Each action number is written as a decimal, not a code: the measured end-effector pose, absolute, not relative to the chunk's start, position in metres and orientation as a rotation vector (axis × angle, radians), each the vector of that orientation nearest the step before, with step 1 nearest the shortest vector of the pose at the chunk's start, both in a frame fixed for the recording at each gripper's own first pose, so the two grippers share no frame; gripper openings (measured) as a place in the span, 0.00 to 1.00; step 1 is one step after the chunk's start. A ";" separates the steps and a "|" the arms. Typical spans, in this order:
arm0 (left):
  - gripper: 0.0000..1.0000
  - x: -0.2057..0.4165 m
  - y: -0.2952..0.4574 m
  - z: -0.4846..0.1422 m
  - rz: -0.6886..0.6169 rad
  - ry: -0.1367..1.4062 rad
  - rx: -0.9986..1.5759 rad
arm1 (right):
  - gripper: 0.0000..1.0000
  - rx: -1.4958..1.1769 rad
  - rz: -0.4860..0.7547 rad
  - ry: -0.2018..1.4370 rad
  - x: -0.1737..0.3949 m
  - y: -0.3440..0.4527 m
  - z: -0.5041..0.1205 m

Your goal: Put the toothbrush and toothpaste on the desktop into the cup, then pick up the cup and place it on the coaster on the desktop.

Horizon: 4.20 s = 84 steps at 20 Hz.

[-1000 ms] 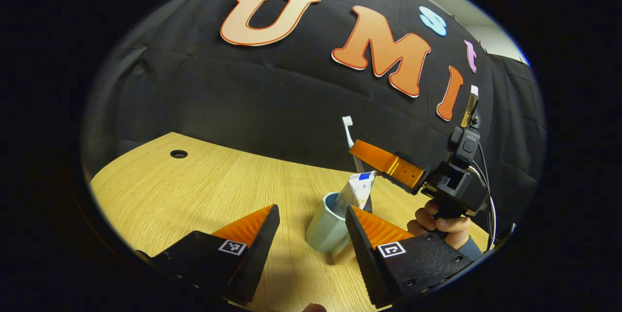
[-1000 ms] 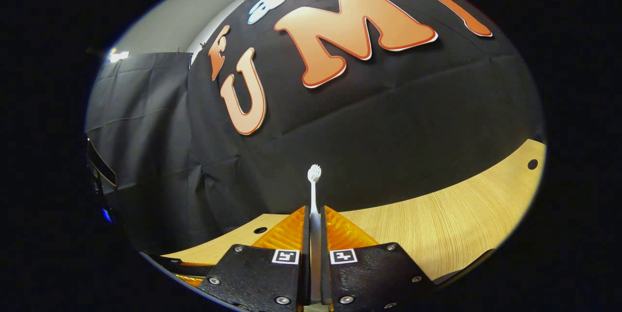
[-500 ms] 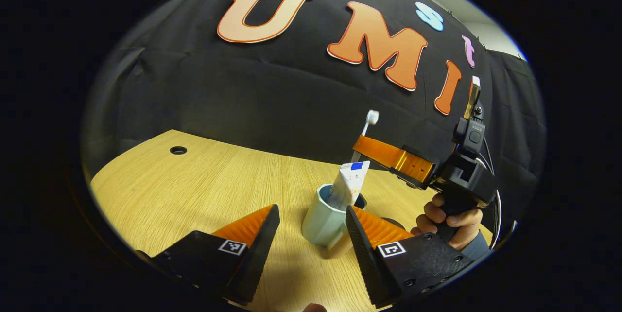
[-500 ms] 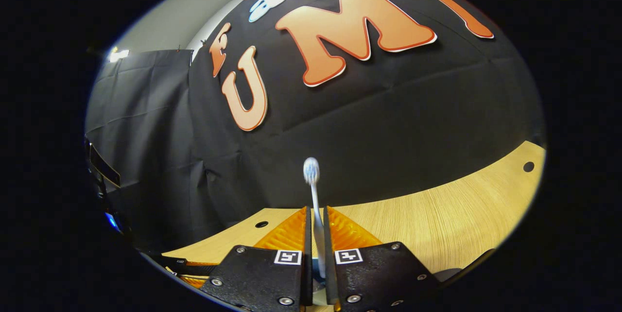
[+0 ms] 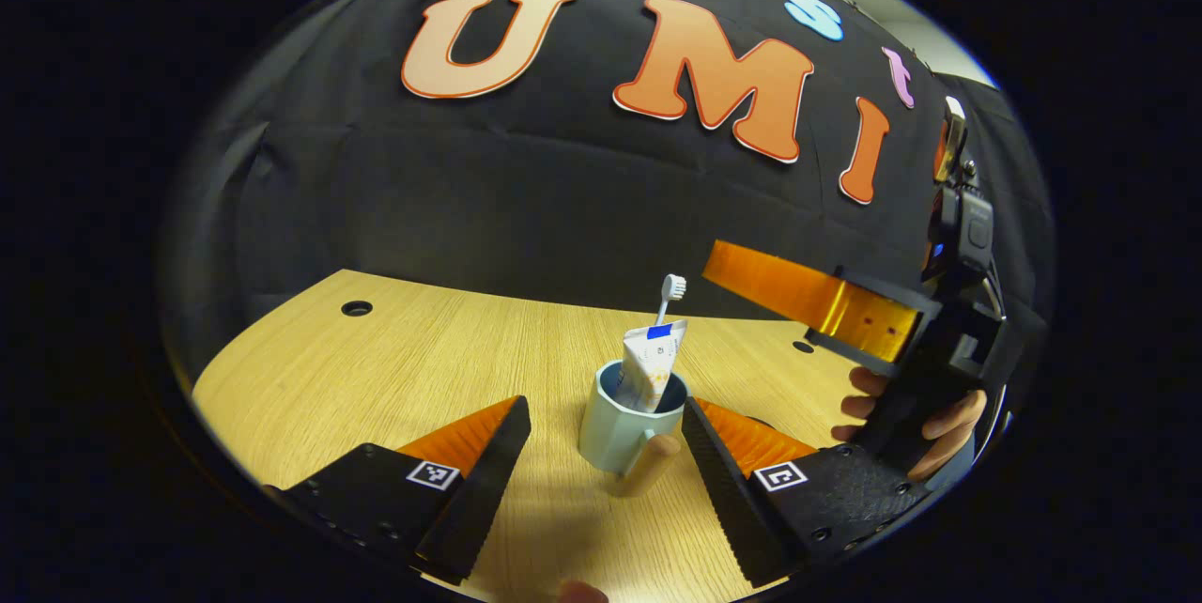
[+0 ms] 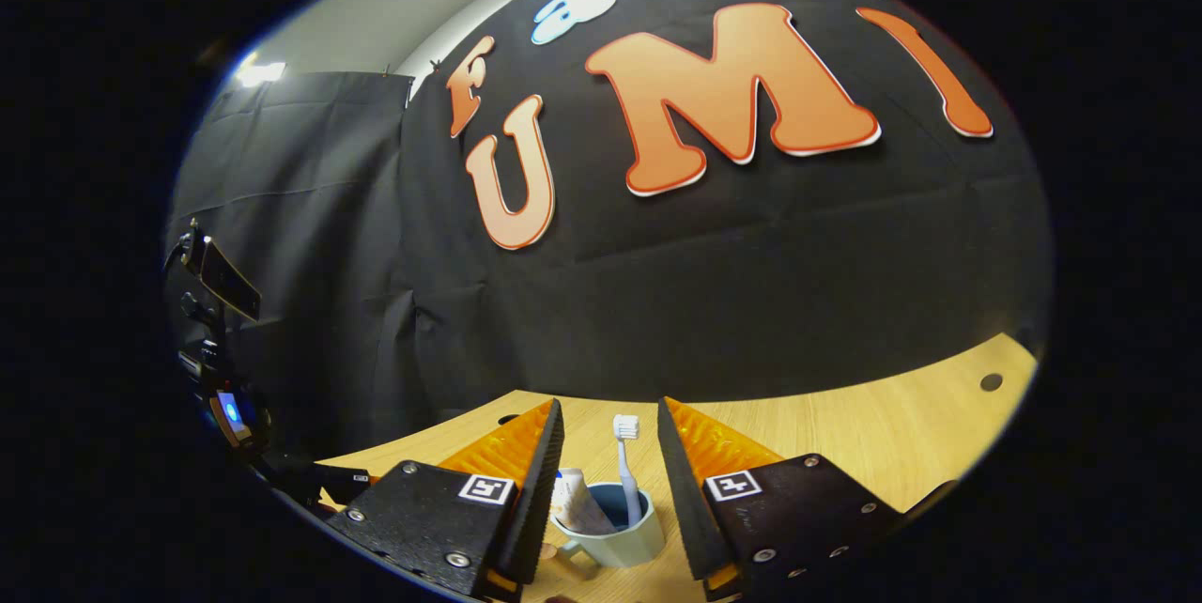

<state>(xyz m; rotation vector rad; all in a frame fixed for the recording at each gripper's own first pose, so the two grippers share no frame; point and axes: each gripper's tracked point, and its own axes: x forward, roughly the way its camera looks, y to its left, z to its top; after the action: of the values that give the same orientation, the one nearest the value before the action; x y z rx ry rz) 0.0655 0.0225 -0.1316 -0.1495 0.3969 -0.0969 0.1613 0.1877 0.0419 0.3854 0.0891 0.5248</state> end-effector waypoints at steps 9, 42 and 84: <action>0.98 0.079 -0.006 -0.127 -0.125 0.575 -0.037 | 0.89 0.245 0.423 -0.055 0.120 0.124 0.101; 0.26 0.170 -0.030 -0.232 0.004 1.217 -0.085 | 0.94 0.208 0.372 -0.054 0.025 0.056 0.065; 0.31 0.555 -0.298 -0.450 -0.267 1.127 0.054 | 0.94 0.276 0.104 0.100 0.000 -0.059 -0.006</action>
<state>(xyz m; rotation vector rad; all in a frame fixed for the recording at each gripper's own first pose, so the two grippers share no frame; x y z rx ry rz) 0.5552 -0.2983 -0.4503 0.0537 1.1271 -0.2669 -0.0002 -0.0592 -0.0063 0.2760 0.0996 0.1044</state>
